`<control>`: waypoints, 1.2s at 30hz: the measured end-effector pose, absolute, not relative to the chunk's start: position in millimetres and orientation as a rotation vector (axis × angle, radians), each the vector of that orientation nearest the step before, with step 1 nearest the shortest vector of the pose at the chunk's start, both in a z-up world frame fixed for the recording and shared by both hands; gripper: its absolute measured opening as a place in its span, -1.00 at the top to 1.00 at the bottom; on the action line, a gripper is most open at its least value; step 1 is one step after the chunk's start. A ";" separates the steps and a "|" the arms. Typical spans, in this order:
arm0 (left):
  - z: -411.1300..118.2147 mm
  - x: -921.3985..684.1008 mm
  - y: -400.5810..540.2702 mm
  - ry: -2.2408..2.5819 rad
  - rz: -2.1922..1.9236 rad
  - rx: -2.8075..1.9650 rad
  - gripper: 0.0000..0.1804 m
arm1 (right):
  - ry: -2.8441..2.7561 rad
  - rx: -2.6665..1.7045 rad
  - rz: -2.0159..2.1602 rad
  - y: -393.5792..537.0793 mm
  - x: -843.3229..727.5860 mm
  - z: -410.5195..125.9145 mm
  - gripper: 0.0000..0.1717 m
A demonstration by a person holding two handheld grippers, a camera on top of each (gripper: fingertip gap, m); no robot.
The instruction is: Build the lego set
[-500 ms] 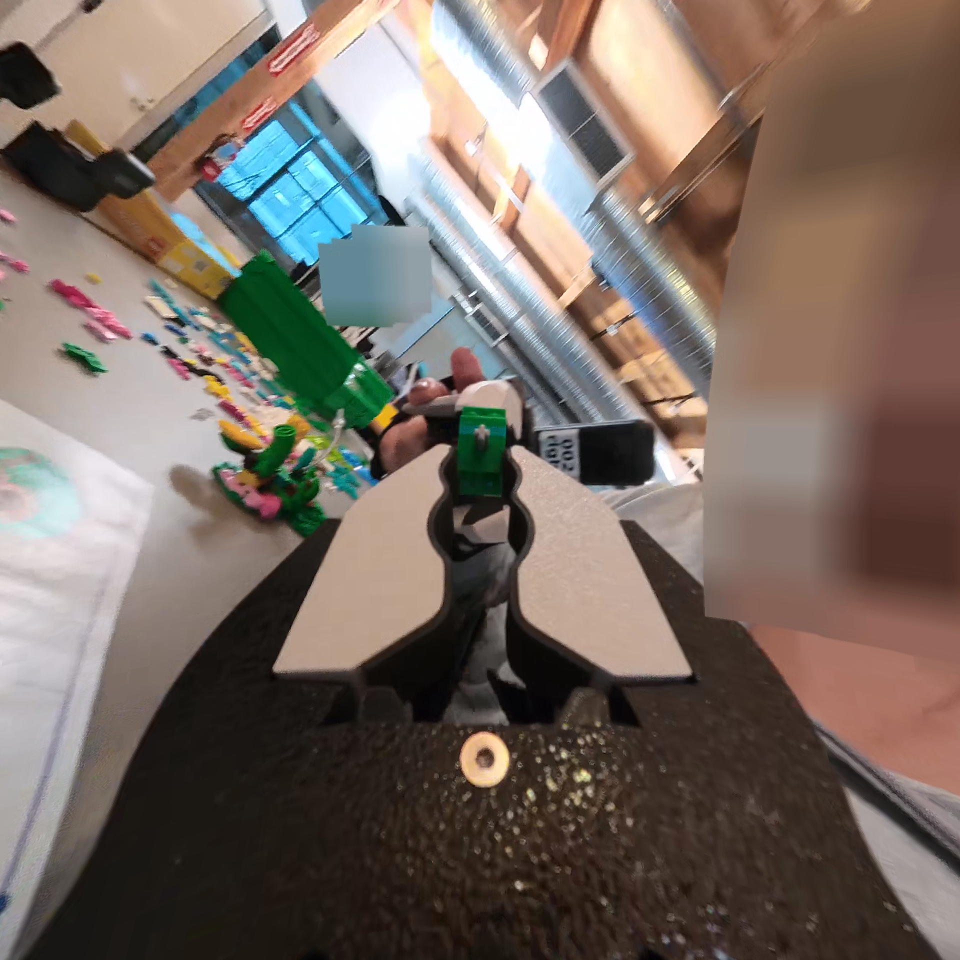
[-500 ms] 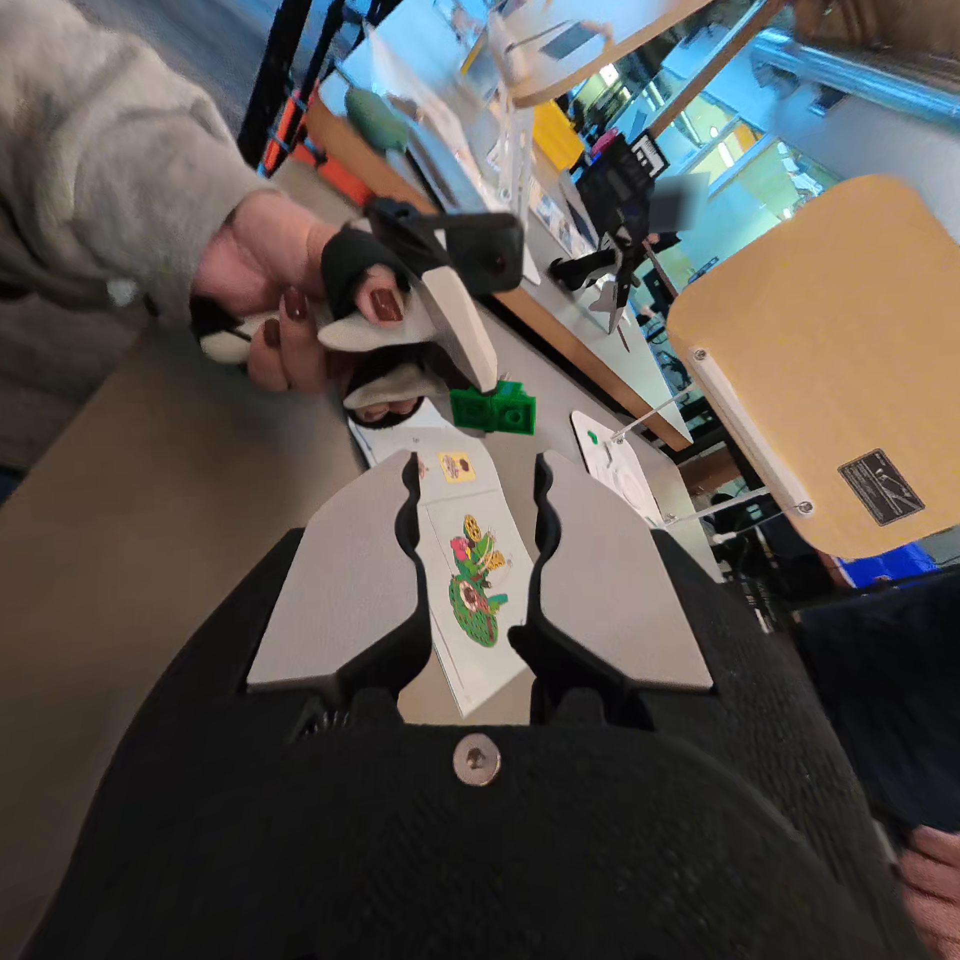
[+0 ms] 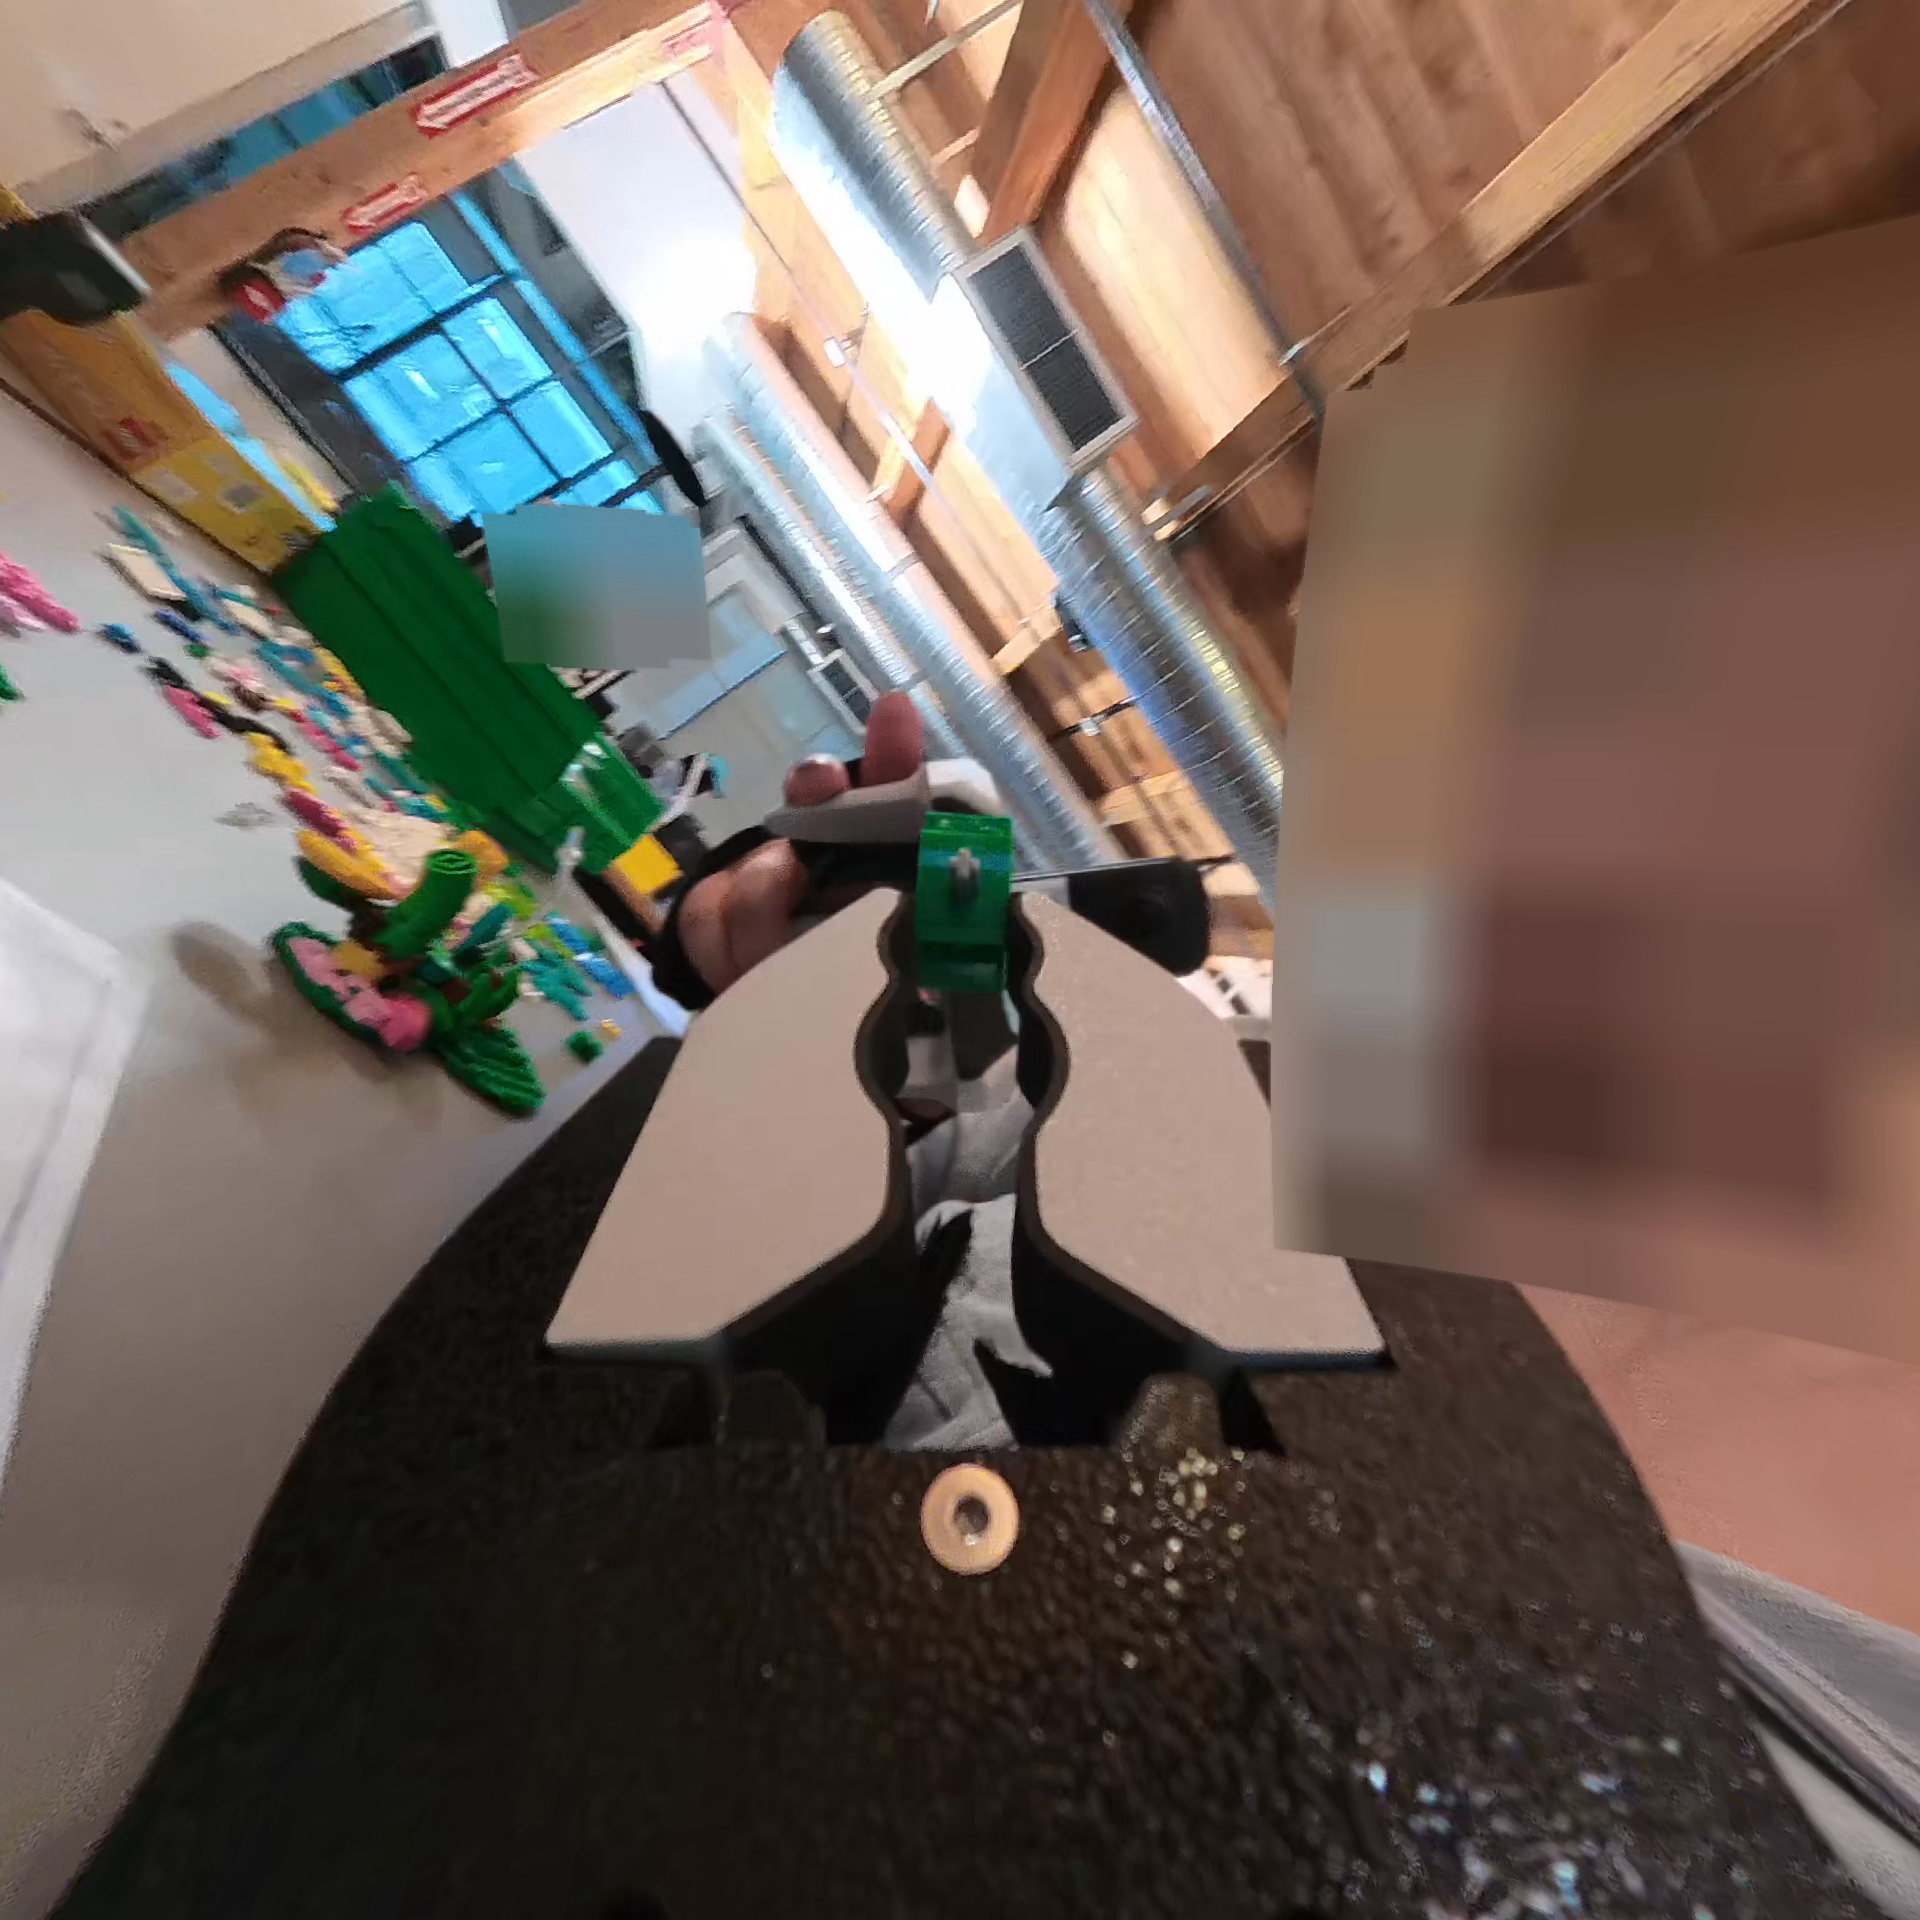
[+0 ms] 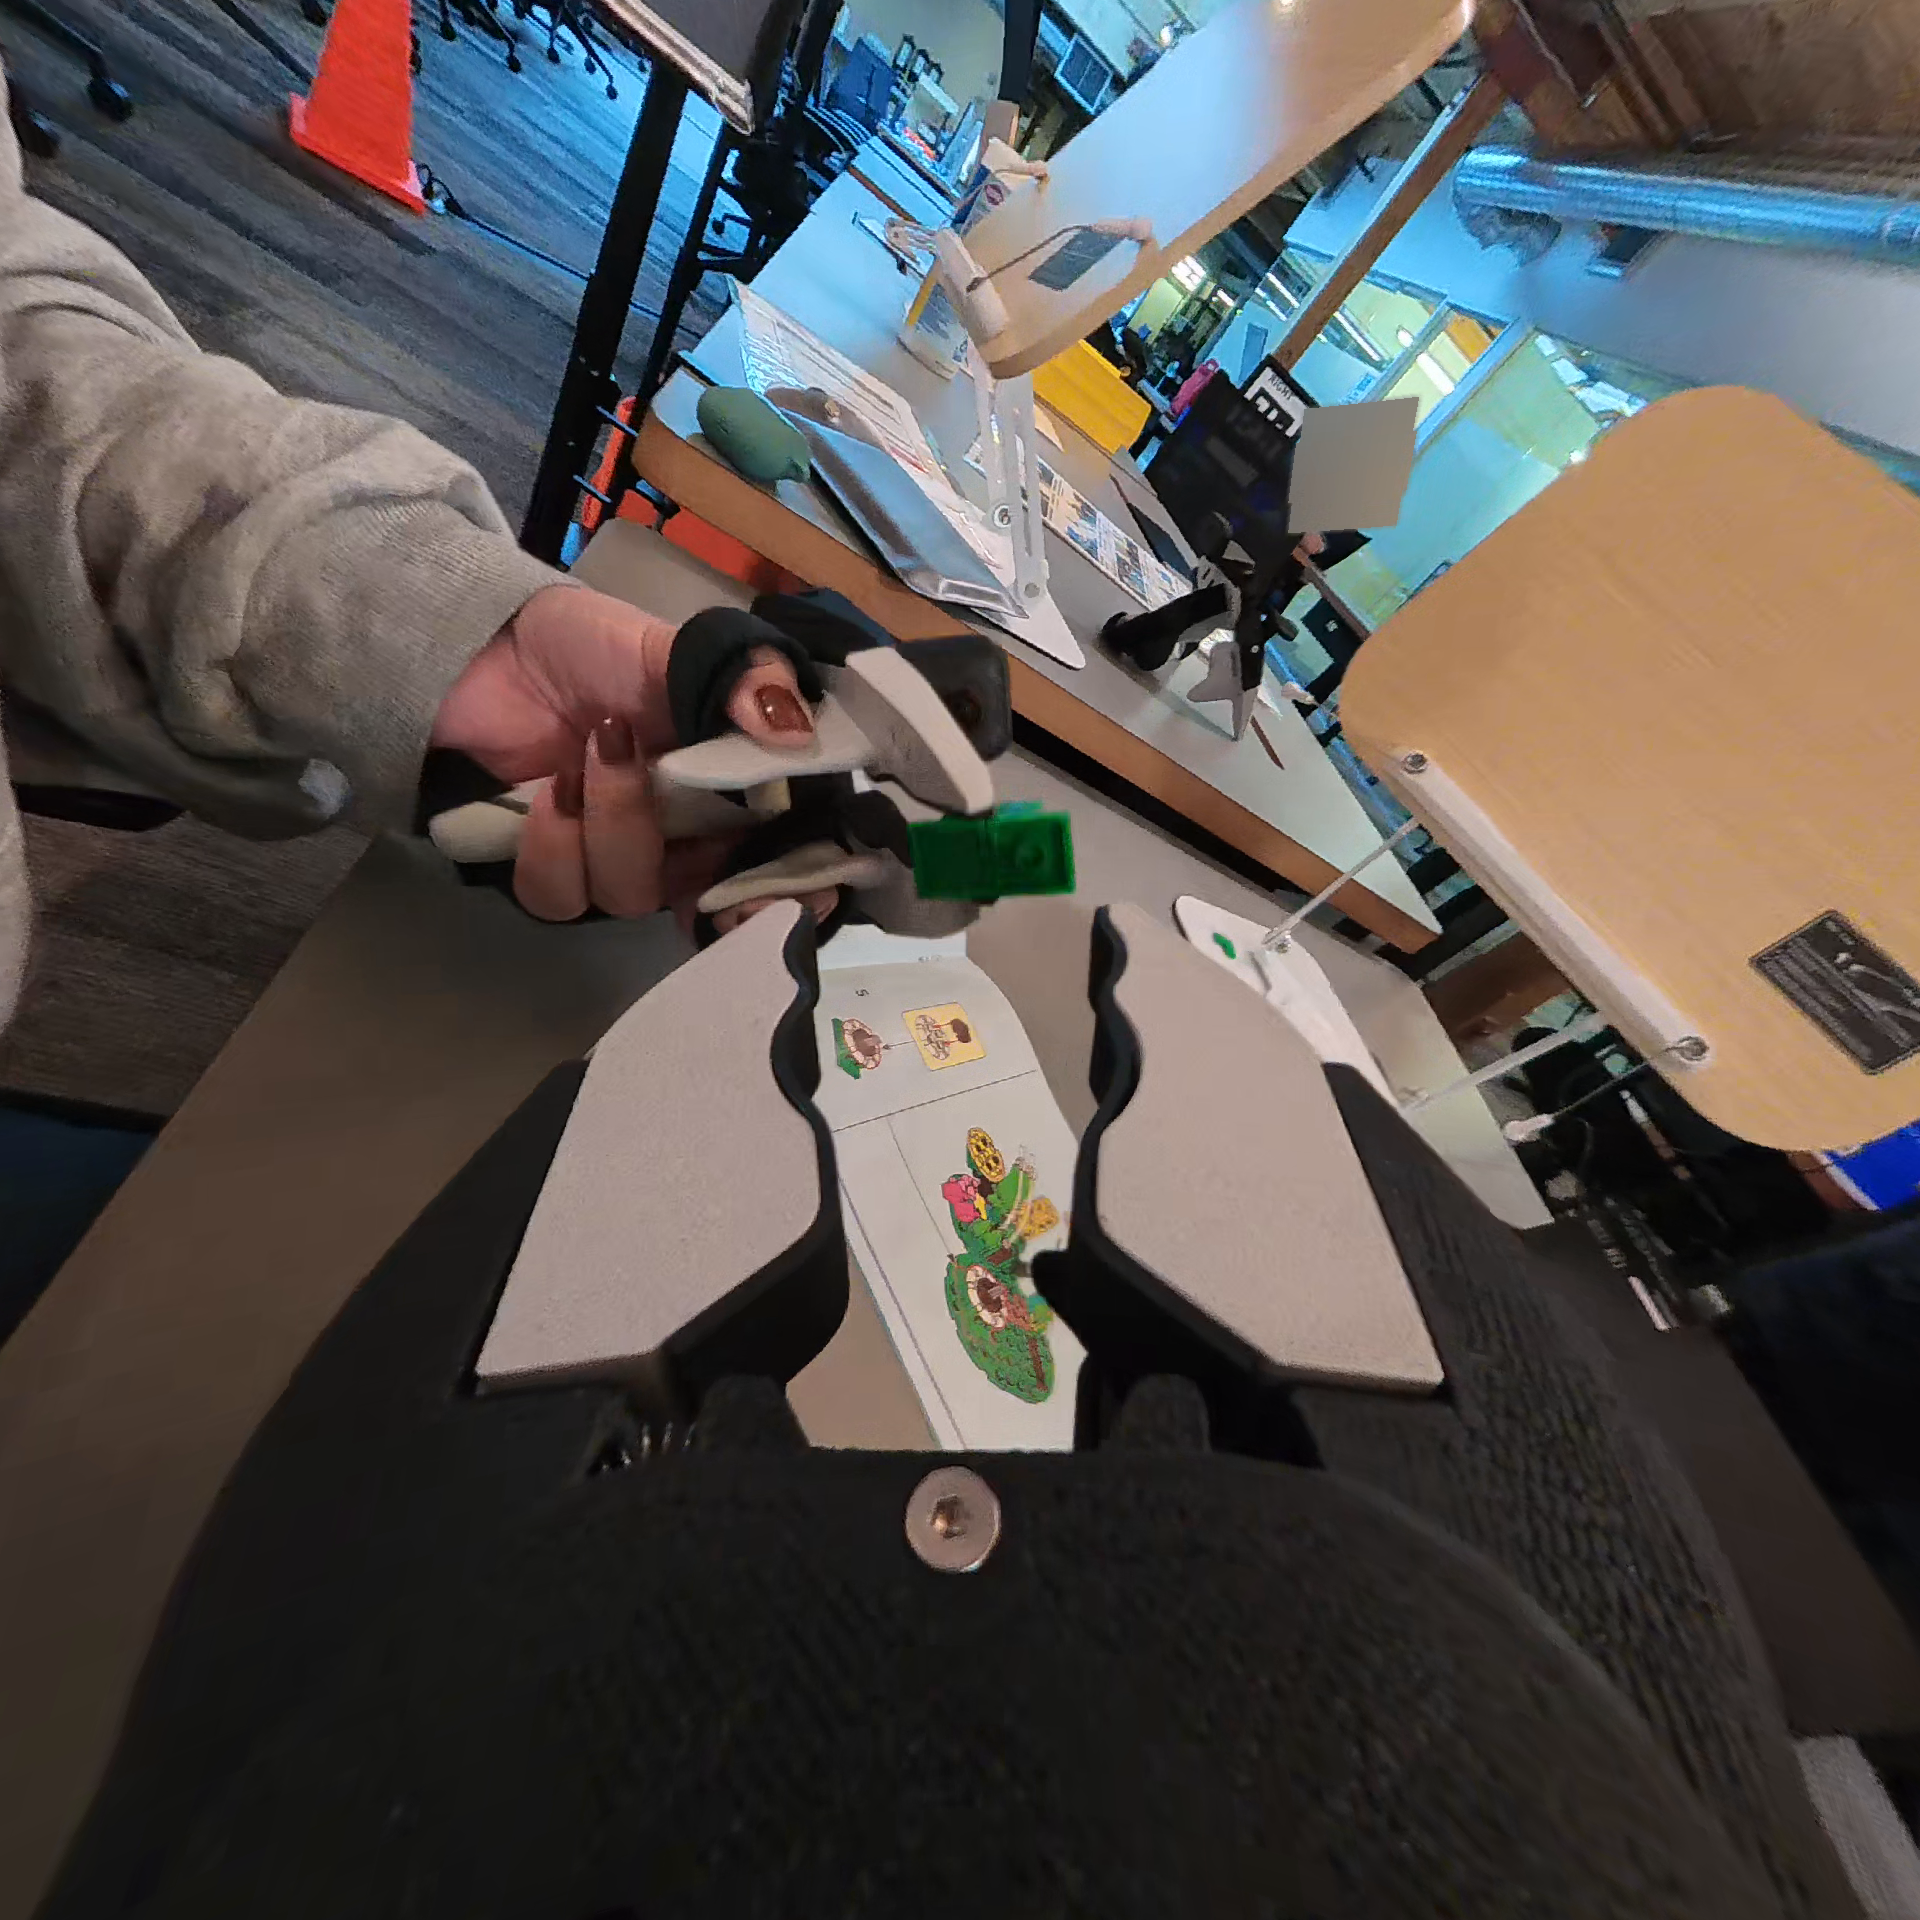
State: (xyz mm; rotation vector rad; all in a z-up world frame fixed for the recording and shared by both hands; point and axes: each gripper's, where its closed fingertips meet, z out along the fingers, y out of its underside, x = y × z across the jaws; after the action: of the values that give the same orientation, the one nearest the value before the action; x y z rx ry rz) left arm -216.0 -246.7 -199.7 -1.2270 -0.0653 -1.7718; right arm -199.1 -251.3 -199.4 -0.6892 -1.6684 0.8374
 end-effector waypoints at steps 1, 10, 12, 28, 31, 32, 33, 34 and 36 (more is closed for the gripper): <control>-199.6 -215.2 -246.5 -0.053 -1.741 -1.244 0.82 | -1.662 -0.676 0.821 -251.2 -199.4 -199.3 0.38; -255.1 -191.7 -249.4 0.406 -1.118 -1.796 0.82 | -1.812 -0.651 0.850 -255.7 -182.0 -217.9 0.24; -274.6 -190.3 -251.8 0.571 -0.892 -1.935 0.82 | -1.848 -0.701 0.865 -253.3 -177.3 -225.2 0.27; -340.5 -179.3 -264.5 1.011 -0.389 -2.256 0.81 | -1.932 -0.926 0.896 -257.4 -159.1 -273.1 0.39; -342.2 -179.6 -268.1 1.005 -0.375 -2.265 0.81 | -1.916 -0.945 0.930 -260.6 -157.4 -277.1 0.40; -343.1 -180.4 -268.8 1.002 -0.362 -2.270 0.81 | -1.915 -0.951 0.937 -261.6 -157.1 -279.3 0.40; -343.2 -180.3 -269.3 0.997 -0.357 -2.267 0.81 | -1.917 -0.957 0.942 -262.4 -156.7 -281.6 0.40; -343.1 -179.9 -269.7 0.995 -0.354 -2.263 0.81 | -1.921 -0.963 0.944 -263.0 -156.5 -284.1 0.40; -343.5 -178.7 -269.5 0.995 -0.352 -2.253 0.81 | -1.937 -0.975 0.947 -264.2 -156.1 -289.1 0.40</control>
State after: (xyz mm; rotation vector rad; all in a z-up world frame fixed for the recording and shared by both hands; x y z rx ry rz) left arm -178.7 -269.5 -343.5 -2.2530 0.9946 -0.3517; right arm -156.1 -264.2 -289.1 -0.9751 -1.9368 0.9466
